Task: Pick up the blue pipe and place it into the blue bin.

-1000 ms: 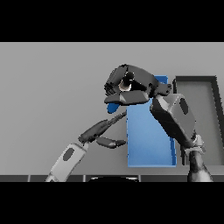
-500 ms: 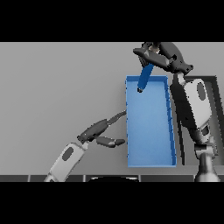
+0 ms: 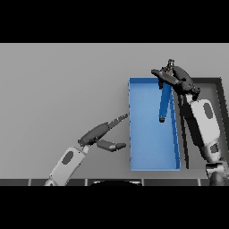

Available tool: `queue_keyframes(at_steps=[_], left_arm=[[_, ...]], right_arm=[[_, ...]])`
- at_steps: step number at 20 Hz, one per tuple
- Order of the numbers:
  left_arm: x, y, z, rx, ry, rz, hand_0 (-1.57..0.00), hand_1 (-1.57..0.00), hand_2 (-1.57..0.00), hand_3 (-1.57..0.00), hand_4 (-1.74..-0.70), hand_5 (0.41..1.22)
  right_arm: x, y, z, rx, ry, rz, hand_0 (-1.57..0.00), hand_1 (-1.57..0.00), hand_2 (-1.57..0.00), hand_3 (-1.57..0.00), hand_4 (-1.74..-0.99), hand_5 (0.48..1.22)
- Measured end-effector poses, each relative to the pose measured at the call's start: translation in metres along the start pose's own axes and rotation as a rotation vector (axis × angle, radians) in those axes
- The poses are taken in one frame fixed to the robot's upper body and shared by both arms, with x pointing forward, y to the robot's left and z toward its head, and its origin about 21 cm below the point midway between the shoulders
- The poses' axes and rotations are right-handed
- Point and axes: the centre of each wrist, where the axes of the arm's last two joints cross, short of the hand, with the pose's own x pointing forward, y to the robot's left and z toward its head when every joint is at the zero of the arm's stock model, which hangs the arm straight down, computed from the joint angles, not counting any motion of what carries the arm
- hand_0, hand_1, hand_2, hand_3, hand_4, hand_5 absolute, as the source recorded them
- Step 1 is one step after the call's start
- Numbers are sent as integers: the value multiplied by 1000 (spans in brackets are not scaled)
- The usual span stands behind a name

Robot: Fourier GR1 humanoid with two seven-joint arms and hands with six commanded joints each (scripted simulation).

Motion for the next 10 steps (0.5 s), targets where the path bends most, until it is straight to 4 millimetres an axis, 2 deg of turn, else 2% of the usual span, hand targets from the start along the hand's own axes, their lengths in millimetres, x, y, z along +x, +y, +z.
queue_keyframes(at_steps=[2,3,4,5,6,8,9,10], left_arm=[[1,-2,-1,3,1,-7,1,1,1,1,-881,476],[1,-2,-1,-2,-1,-7,1,1,1,1,-883,479],[2,-3,-4,0,-3,-7,1,1,1,1,-885,481],[3,-4,-6,-5,-3,-4,1,1,1,1,-886,483],[2,-4,-5,-1,-5,-6,1,1,1,1,-885,486],[2,0,-3,-2,-4,-8,1,1,1,1,-882,493],[0,0,-2,-2,2,-12,1,1,1,1,-880,495],[2,-2,-3,0,-1,-9,1,1,1,1,-880,497]], right_arm=[[-18,-3,4,-33,92,16,-1571,-1571,-1571,-820,-1617,1221],[-30,-4,5,-32,136,32,-1571,-1571,-1571,-681,-1642,1221],[-38,-6,6,-33,169,55,-1571,-1571,-1571,-617,-1662,1221],[-44,-6,4,-50,204,75,-1571,-1571,-1571,-808,-1617,1199],[-54,-7,5,-66,248,82,-1571,-1514,-1454,-960,-1573,1188],[-69,-11,-1,-99,355,55,-1005,-968,-930,-614,-1451,1146],[-75,-14,-2,-107,403,19,-804,-775,-744,-491,-1385,1114],[-74,-15,-3,-106,436,3,-643,-619,-595,-393,-1334,1135]])
